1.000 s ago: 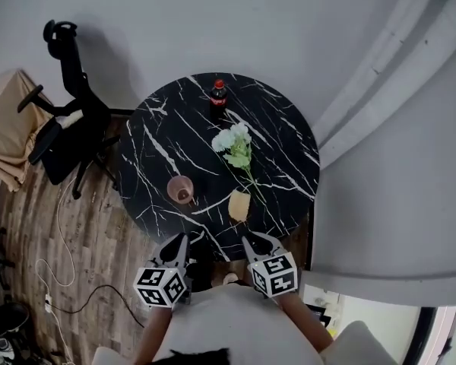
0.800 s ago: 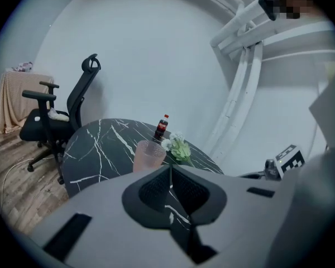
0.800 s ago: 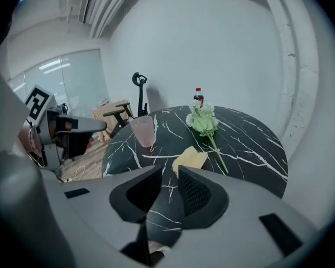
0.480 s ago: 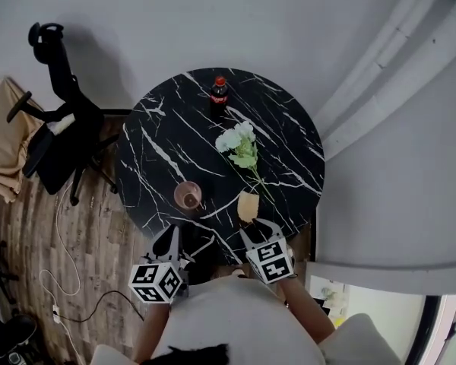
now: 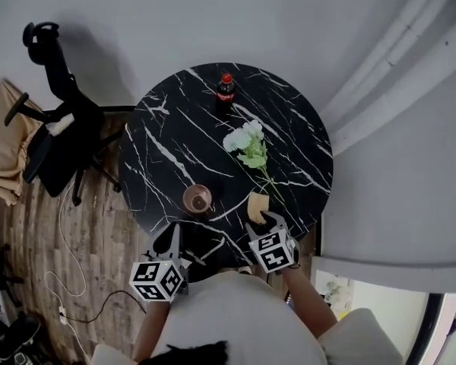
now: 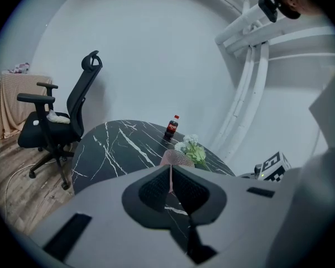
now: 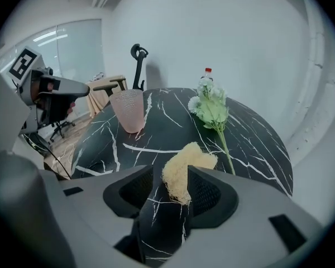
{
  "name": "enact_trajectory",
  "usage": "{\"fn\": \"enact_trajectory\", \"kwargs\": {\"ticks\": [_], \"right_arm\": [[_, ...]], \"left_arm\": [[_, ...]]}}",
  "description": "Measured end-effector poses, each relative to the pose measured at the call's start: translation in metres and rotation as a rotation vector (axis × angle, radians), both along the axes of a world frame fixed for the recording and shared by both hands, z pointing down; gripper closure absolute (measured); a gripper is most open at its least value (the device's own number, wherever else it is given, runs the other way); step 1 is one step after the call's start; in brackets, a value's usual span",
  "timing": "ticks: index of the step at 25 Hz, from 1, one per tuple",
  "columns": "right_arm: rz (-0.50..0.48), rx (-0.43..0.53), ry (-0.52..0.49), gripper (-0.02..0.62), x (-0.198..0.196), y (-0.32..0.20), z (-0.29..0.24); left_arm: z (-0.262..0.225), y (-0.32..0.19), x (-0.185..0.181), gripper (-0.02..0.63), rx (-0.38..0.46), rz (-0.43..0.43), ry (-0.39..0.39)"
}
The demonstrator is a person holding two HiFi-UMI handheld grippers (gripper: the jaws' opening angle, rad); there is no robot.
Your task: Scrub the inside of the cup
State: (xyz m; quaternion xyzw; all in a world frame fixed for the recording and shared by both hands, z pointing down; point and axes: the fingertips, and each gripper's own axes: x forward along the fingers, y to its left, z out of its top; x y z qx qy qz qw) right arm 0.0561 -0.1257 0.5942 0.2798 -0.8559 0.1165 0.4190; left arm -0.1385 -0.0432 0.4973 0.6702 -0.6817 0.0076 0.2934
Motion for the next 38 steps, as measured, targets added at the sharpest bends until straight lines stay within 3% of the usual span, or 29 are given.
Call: {"fn": "enact_trajectory", "kwargs": {"ticks": [13, 22, 24, 38], "right_arm": [[0.053, -0.031, 0.110, 0.396, 0.004, -0.017, 0.026], [0.167, -0.097, 0.028, 0.399, 0.011, -0.028, 0.030], [0.188, -0.089, 0.024, 0.446, 0.014, -0.030, 0.030], [0.227, -0.033, 0.002, 0.525, 0.019, -0.031, 0.018]], "left_arm": [[0.004, 0.000, -0.018, 0.594, -0.034, -0.011, -0.012], [0.004, -0.004, -0.015, 0.594, -0.036, 0.007, -0.027], [0.004, -0.003, -0.016, 0.594, -0.038, 0.003, -0.025], [0.007, -0.003, -0.017, 0.594, -0.037, 0.020, -0.003]]}}
